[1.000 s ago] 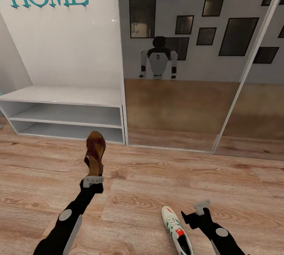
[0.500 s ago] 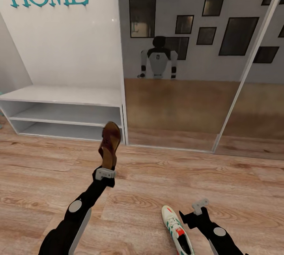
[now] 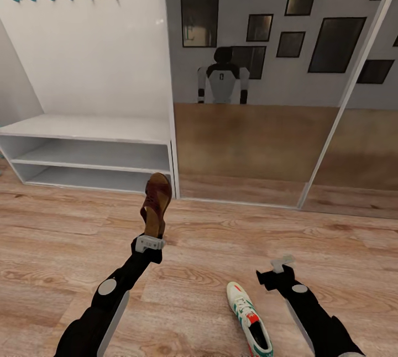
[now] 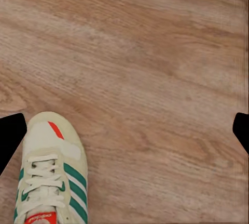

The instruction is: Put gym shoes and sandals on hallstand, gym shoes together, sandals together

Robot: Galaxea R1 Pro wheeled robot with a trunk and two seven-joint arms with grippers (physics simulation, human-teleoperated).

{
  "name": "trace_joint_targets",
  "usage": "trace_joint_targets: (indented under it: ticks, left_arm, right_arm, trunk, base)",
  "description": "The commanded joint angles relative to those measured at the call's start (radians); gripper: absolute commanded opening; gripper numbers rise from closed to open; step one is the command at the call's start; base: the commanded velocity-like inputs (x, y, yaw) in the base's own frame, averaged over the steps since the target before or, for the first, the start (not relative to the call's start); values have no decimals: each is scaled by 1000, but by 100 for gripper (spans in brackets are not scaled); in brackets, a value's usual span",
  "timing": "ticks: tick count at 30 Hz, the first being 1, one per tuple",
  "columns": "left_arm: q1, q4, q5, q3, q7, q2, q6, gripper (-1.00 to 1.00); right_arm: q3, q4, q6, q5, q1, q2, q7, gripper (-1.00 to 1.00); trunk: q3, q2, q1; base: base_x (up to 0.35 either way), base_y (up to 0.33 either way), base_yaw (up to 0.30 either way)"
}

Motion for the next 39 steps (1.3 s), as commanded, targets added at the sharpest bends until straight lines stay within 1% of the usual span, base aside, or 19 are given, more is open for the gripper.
trace_joint_targets:
  ticks: [1, 2, 8, 10, 12, 13, 17, 25, 26, 35, 39]
  left_arm:
    - [0, -1, 0, 1, -4, 0, 4, -100]
    - [0, -1, 0, 1, -5, 0, 5, -100]
    - [0, -1, 0, -1, -5, 0, 8, -100]
    - [0, -1, 0, -2, -5, 0, 9, -100]
    - [0, -1, 1, -3, -5, 0, 10, -100]
    - [0, -1, 2, -3, -5, 0, 10, -100]
    - [0, 0, 2, -4, -5, 0, 10, -100]
    - [0, 2, 3, -5, -5, 0, 10, -100]
    - [0, 2, 3, -5, -5, 0, 10, -100]
    - [0, 4, 4, -4, -5, -1, 16, -100]
    - [0, 5, 4, -4, -5, -1, 18, -100]
  right_arm:
    - [1, 6, 7, 10, -3, 0, 0, 100]
    - [3, 97, -22, 8, -20, 4, -8, 100]
    - [4, 200, -85, 9, -44, 29, -9, 100]
    - [4, 221, -101, 9, -45, 31, -9, 100]
    - [3, 258, -146, 9, -46, 34, -9, 100]
    - [3, 279, -182, 9, -47, 35, -9, 100]
    - [5, 301, -220, 9, -47, 35, -9, 100]
    - [6, 305, -227, 9, -47, 35, -4, 100]
    - [5, 304, -227, 9, -47, 36, -3, 100]
    - [2, 304, -227, 8, -47, 34, -3, 100]
    - [3, 305, -226, 7, -47, 34, -4, 100]
  trunk:
    - [-1, 0, 0]
    - [-1, 0, 0]
    - [-1, 0, 0]
    - [-1, 0, 0]
    - [-1, 0, 0]
    - [-1, 0, 0]
    - [-1, 0, 0]
    - [-1, 0, 0]
    - [-5, -7, 4]
    - [-40, -9, 8]
    - [-60, -10, 9]
  base:
    - [0, 0, 0]
    - [0, 0, 0]
    - [0, 0, 0]
    - [0, 0, 0]
    - [0, 0, 0]
    - [0, 0, 0]
    - [0, 0, 0]
    - [0, 0, 0]
    - [0, 0, 0]
    - [0, 0, 0]
    - [0, 0, 0]
